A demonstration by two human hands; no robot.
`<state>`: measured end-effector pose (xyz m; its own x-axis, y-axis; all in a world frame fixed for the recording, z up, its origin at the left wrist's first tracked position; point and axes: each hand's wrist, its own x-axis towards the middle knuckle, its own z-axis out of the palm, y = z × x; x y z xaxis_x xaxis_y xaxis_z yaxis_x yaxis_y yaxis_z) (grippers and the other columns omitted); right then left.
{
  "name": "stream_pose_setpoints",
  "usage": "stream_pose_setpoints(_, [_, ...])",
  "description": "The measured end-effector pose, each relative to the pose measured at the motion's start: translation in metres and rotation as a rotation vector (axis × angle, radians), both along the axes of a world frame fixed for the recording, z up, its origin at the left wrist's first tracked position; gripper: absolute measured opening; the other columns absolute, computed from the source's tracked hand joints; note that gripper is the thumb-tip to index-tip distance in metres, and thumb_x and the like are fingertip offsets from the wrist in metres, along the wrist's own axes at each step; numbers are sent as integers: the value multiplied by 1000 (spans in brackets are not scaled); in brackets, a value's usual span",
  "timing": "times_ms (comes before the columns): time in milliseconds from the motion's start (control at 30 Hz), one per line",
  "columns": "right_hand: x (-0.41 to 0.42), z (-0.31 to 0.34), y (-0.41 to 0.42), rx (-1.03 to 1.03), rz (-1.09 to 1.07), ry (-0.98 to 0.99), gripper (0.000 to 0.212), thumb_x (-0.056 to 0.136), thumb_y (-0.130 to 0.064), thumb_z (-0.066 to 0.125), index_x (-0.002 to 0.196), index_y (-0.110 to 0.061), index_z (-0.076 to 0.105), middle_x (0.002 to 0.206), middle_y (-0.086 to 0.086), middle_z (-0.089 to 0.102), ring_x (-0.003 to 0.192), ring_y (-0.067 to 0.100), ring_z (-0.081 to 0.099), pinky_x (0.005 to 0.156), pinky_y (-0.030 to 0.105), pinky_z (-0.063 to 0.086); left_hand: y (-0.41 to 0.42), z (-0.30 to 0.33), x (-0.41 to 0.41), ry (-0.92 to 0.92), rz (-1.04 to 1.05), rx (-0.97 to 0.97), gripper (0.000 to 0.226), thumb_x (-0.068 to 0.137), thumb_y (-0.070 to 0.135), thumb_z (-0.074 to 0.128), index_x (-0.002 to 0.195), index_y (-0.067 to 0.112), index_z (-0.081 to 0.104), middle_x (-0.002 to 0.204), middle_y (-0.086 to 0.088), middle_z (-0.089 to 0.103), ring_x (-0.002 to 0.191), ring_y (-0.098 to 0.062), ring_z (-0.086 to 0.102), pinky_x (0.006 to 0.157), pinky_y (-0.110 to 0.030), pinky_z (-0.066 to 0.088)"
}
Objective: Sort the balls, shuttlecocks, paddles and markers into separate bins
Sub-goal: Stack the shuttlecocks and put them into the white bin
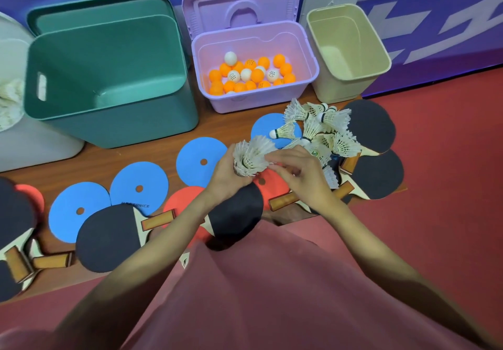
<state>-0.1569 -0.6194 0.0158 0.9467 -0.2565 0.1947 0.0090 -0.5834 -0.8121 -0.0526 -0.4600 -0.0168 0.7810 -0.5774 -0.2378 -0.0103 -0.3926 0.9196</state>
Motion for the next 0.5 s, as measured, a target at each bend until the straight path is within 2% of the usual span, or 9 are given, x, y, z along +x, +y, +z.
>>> stream_pose_setpoints(67, [-7,2,-6,20,-85,-23,27,86,-24,69,111,-15,69,110,-7,65,83,0,53,75,14,41,1,-2,0,-2,7,3,53,71,-1,78,111,16,47,100,7,58,88,4,56,76,-10,45])
stream_pose_setpoints(133, [-16,-1,-17,-3,-208,-21,27,88,-20,66,115,-13,65,113,-2,62,78,6,55,70,13,41,1,-3,-2,-8,1,7,54,71,0,78,112,16,47,101,10,58,91,2,56,76,-7,45])
stream_pose_setpoints(200, [-26,-14,-33,-71,-364,63,30,89,-13,61,119,-10,60,114,3,59,76,13,57,69,20,42,0,-3,-5,-8,-3,7,54,72,0,78,113,17,48,101,15,57,91,4,56,76,-6,45])
stream_pose_setpoints(300, [-42,-39,-54,-89,-606,347,41,86,-11,59,126,-8,52,118,9,58,84,23,63,71,26,43,-1,-5,-9,-7,-2,12,53,72,1,78,110,20,47,100,17,56,90,7,56,75,-5,44])
stream_pose_setpoints(400, [-53,-54,-59,-24,-676,461,47,85,-8,58,130,-8,47,119,10,60,95,29,63,81,37,50,-3,-7,-12,-26,-32,22,54,72,3,79,111,21,47,101,18,56,91,8,55,74,-3,43])
stream_pose_setpoints(500, [-58,-58,-57,49,-693,531,49,86,-7,58,132,-6,44,103,11,65,94,31,62,81,41,50,-3,-5,-14,-31,-52,37,54,72,4,79,112,20,46,100,20,55,90,11,55,73,-2,41])
